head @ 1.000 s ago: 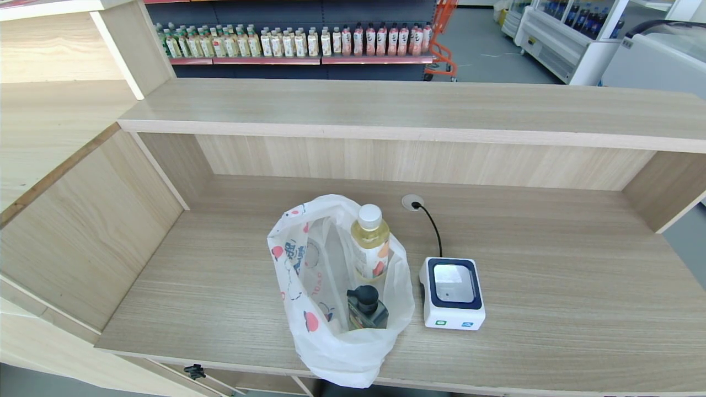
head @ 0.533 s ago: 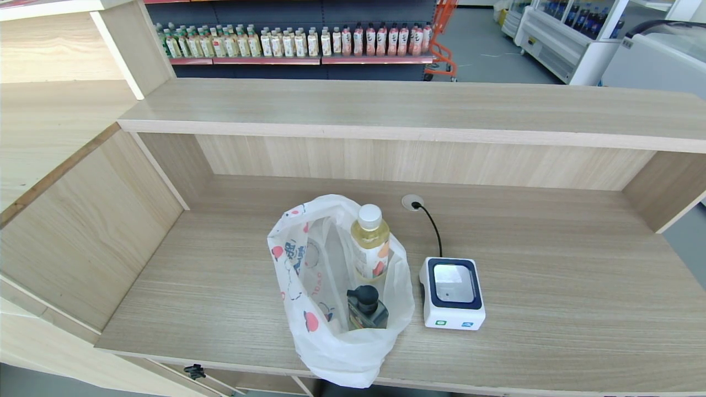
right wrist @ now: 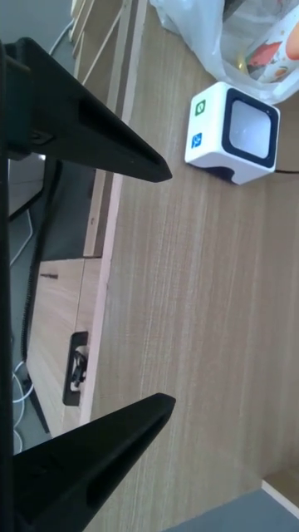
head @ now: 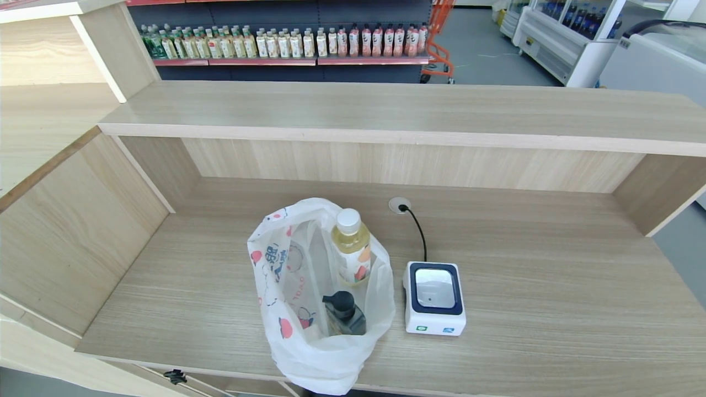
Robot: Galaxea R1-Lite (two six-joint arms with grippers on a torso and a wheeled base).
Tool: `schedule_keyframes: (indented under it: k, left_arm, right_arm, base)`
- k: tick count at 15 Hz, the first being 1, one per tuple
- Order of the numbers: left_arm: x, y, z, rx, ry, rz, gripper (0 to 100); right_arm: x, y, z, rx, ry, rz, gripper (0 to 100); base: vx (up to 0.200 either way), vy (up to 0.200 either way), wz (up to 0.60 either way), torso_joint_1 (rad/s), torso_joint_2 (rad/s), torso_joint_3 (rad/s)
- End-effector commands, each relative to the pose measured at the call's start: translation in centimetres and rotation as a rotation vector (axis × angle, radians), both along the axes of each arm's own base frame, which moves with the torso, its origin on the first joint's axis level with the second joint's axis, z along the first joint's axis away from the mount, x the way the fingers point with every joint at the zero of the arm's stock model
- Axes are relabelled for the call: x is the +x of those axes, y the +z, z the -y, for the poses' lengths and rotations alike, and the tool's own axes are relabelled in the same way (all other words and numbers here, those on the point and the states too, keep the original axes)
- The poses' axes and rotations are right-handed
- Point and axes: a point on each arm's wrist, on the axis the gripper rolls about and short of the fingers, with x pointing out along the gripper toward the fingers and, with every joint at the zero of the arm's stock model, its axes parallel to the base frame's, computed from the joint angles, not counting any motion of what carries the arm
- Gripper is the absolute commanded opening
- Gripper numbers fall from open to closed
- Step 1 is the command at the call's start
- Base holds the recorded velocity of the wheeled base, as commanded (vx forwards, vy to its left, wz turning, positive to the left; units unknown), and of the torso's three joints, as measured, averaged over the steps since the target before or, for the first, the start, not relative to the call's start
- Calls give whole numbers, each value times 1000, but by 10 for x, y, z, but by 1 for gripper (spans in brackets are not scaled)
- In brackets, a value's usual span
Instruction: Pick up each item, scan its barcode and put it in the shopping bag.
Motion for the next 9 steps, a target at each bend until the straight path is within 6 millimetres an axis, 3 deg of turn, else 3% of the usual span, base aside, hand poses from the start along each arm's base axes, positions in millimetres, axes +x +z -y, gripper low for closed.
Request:
schedule_keyframes:
  k: [1,2,9]
  left_arm:
    - [0,0,0,-1,0,0,100]
    - [0,0,0,1,-2,0,100]
    - [0,0,0,1,-2,0,100]
  right_arm:
    - [0,0,0,-1,0,-1,100]
    - [0,0,0,-2,0,-1,100]
    - [0,0,0,-2,1,-1,100]
  base:
    - [0,-200,0,2,2,2]
    - [0,-200,0,2,7,7]
    - [0,0,0,0,0,0]
